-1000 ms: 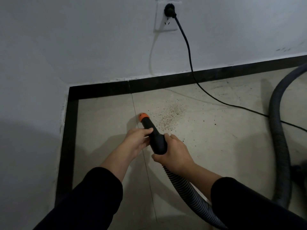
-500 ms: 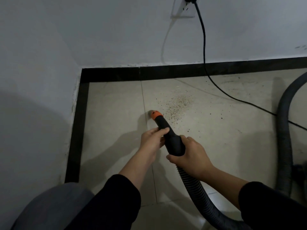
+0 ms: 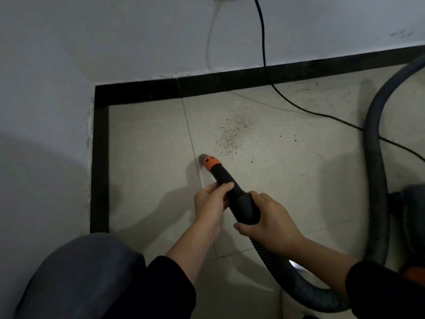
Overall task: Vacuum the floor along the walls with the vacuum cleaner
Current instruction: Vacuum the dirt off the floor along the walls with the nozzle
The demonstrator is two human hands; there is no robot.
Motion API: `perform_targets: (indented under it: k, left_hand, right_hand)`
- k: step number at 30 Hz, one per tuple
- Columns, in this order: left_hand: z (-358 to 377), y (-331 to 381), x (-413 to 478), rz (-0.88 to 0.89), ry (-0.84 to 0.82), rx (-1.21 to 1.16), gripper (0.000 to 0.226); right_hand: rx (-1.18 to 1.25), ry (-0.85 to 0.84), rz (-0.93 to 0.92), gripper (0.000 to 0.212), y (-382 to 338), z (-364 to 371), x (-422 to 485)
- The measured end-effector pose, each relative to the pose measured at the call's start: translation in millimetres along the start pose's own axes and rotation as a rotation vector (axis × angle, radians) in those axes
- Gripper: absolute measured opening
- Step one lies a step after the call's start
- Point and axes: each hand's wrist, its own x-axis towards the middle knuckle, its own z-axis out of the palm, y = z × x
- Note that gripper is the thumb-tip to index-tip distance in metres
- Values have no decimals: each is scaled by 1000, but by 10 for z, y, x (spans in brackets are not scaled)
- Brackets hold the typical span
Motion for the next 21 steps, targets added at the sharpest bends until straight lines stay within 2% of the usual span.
perform_targets:
  k: [7, 21]
  left_hand:
    - [-85, -64, -78, -19, 31, -11, 21]
    - [-168, 124, -4, 22, 174, -54, 8]
  right_hand:
    - [-18, -8, -32, 50, 12, 83, -103]
    - [19, -57, -171, 44, -107, 133, 193]
